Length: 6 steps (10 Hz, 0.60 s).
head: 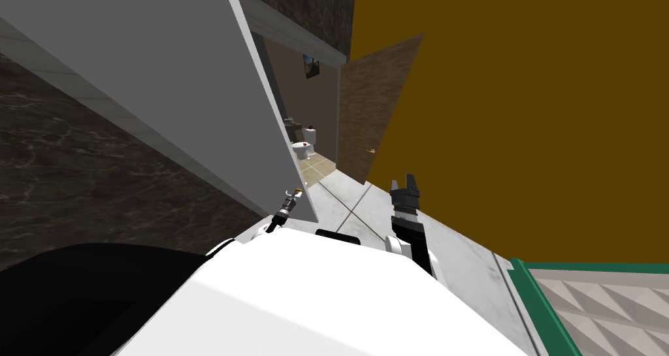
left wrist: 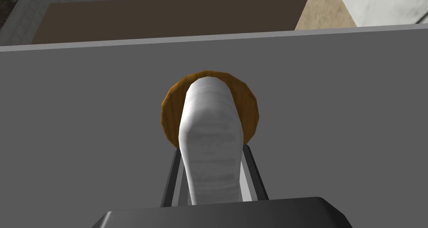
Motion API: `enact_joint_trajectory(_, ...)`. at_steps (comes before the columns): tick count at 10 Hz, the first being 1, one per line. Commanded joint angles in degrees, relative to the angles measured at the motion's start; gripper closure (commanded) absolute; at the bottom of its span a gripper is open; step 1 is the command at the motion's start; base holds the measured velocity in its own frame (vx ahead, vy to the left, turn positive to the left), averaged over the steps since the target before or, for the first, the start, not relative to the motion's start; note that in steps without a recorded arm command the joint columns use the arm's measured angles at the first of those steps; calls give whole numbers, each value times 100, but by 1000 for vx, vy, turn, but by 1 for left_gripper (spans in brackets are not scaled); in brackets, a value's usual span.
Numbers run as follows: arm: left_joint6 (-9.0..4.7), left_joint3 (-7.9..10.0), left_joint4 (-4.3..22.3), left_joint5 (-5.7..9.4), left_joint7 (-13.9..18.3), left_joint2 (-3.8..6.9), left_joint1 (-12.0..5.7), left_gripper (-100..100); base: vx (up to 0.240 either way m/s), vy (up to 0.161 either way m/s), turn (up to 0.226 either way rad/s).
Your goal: Pull the door open
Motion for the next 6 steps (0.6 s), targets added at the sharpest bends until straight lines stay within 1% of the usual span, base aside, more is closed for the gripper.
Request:
enact_joint_trajectory(1,-182,-59,118,-16,115,64,45,100,-154,46,-160)
enact_joint_trajectory(2,-239,-71,135,-16,155,103,79,100,-133,40,-128)
enact_joint_trajectory(3,-343,-94,168,-15,229,176,142,100,-150,47,-124)
enact_joint_trajectory(5,-506,-130,219,-14,346,290,241,100,-179,57,-158)
enact_joint_trajectory(6,-506,-130,219,-14,346,290,241,100,-111,25,-29)
